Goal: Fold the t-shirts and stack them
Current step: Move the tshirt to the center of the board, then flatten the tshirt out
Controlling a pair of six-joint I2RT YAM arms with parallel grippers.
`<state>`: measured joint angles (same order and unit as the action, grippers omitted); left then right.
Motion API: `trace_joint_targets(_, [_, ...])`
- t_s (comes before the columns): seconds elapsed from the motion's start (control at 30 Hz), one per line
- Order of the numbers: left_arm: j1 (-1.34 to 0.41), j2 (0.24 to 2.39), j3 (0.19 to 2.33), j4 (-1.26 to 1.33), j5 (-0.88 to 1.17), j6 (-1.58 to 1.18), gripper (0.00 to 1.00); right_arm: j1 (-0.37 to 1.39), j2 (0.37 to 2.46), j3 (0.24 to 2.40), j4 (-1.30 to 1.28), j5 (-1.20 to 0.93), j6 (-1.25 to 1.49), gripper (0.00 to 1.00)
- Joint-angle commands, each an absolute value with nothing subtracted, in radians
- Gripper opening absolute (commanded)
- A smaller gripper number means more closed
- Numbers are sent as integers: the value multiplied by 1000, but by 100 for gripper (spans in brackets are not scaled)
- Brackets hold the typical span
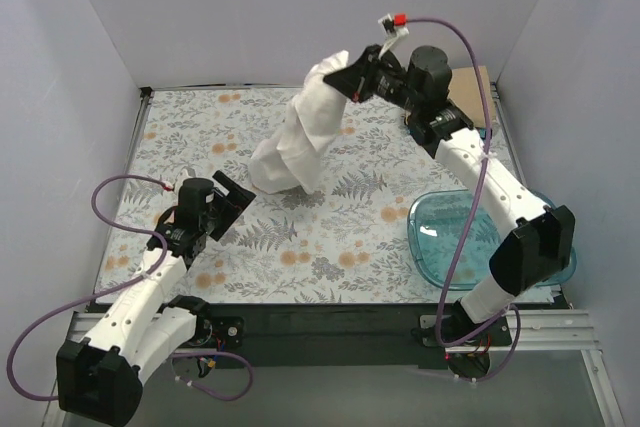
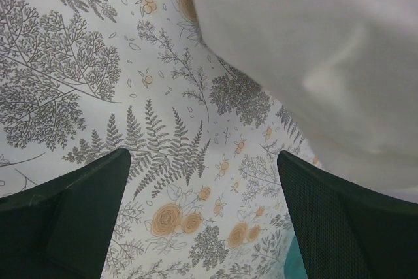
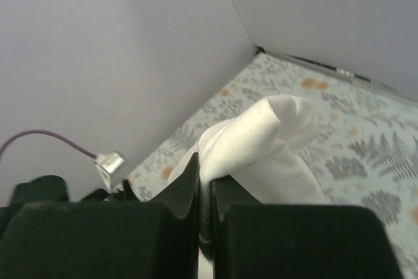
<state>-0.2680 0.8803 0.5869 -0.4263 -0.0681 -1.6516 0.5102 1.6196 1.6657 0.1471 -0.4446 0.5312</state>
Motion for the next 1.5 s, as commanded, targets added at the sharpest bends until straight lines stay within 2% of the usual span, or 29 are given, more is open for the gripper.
trace_joint_targets(0.0, [-272,831,560,-486,-106,-1675,95,410,1514,1370,195,-365,526,1])
trace_joint_targets(0.07, [-272,837,552,-488,-117,-1680,95,332,1477,1245,195,-361,522,1])
trace_joint_targets(0.13, [-272,859,560,-480,-115,-1678,95,267,1467,1135,187,-367,502,13])
trace_joint_targets(0.17, [-272,891,566,-479,-115,-1675,95,252,1465,1117,175,-377,459,21])
trace_joint_targets(0.2, [-272,908,574,-477,-112,-1675,95,242,1462,1108,131,-370,431,38])
trace_joint_targets(0.3, [-272,984,606,-471,-113,-1678,95,238,1456,1137,23,-249,307,60])
trace_joint_targets(0.33, [-272,1002,612,-462,-107,-1677,95,238,1445,1155,-39,-204,292,77])
trace_joint_targets(0.37, [-272,1017,624,-456,-106,-1674,95,238,1439,1158,-51,-137,278,79])
trace_joint_targets(0.43, [-272,1063,635,-428,-104,-1671,95,238,1408,1146,-63,-85,247,91])
trace_joint_targets(0.6, [-270,1160,690,-368,-112,-1654,95,250,1332,1065,-72,38,207,96])
trace_joint_targets(0.83, [-271,1412,842,-314,-81,-1614,95,282,1285,950,-61,-55,115,96])
trace_joint_targets(1.03, [-270,1626,929,-302,-37,-1606,87,304,1333,939,-49,-90,115,95])
trace_joint_targets(1.13, [-272,1684,965,-284,-9,-1591,77,334,1388,950,-49,-92,101,94])
trace_joint_targets(1.37, [-272,1767,1026,-261,27,-1549,38,368,1566,1012,-51,55,86,91])
trace_joint_targets(1.4, [-272,1778,1044,-261,29,-1536,17,370,1609,1020,-51,57,86,90])
trace_joint_targets(1.43, [-272,1789,1051,-262,32,-1531,3,373,1629,1029,-51,58,95,89])
trace_joint_targets(1.47, [-272,1795,1058,-264,31,-1531,0,373,1649,1044,-51,66,100,88])
